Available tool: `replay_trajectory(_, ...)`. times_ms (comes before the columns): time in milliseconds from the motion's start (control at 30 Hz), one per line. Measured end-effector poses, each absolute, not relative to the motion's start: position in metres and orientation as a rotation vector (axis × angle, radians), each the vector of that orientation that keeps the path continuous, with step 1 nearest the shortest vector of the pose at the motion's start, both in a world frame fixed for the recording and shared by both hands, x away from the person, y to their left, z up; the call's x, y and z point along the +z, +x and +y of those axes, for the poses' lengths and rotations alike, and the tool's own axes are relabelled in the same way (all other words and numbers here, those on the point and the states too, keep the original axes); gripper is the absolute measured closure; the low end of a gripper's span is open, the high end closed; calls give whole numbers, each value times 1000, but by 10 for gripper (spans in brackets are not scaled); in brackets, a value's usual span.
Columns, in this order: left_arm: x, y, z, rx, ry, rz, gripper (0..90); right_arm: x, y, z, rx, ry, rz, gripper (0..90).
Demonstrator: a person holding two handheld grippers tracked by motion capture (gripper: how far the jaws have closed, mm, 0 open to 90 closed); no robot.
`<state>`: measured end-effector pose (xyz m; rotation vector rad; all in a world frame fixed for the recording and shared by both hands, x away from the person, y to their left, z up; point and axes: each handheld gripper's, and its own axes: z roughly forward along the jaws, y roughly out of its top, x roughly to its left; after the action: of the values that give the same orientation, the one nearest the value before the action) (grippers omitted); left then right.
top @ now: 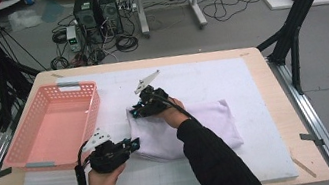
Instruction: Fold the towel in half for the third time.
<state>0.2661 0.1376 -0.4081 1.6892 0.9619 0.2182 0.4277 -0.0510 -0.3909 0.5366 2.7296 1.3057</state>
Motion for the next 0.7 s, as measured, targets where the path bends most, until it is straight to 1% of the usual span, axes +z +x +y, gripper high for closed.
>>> replay_trajectory(267,-396,273,109,177,1680,896,807,-374,422,-89,1355,570,2653,786)
replay_trajectory(700,-387,286,55,104,1713,822,807,-367,413,-154,1399,670,2557,785)
